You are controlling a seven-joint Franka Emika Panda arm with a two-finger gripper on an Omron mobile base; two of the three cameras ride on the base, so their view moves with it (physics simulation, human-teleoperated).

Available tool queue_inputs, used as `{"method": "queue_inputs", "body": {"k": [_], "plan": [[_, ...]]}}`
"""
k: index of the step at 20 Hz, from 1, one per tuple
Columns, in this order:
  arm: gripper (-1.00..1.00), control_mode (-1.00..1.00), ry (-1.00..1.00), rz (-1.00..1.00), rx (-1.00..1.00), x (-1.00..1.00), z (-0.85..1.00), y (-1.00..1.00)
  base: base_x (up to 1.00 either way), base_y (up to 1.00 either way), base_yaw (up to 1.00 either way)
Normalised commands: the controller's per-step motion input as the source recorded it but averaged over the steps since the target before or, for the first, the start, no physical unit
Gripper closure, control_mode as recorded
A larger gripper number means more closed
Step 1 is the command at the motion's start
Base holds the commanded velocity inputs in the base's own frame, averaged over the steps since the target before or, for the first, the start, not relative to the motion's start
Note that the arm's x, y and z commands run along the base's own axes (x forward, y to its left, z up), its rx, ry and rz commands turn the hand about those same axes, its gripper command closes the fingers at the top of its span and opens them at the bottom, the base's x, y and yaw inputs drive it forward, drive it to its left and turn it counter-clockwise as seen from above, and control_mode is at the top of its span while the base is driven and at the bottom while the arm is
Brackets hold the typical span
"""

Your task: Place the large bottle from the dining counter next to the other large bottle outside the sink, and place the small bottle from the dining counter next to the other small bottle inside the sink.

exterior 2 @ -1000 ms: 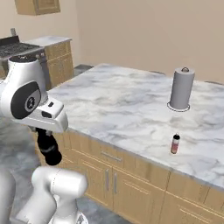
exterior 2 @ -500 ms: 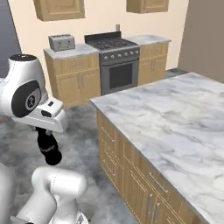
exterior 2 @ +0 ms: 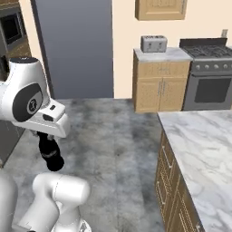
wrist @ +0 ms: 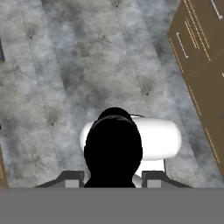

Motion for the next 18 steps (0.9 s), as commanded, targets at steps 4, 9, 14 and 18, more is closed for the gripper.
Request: {"method": "queue_inputs", "body": {"k": [4, 9, 14, 18], "plan": [[1.0, 1.0, 0.0, 0.0, 0.0, 0.0, 0.0, 0.0, 0.01, 0.0, 0.65], [1.0, 1.0, 0.0, 0.0, 0.0, 0.0, 0.0, 0.0, 0.0, 0.0, 0.62], [1.0, 1.0, 0.0, 0.0, 0.0, 0.0, 0.0, 0.0, 0.0, 0.0, 0.63], [1.0, 1.0, 0.0, 0.0, 0.0, 0.0, 0.0, 0.0, 0.0, 0.0, 0.69]]}}
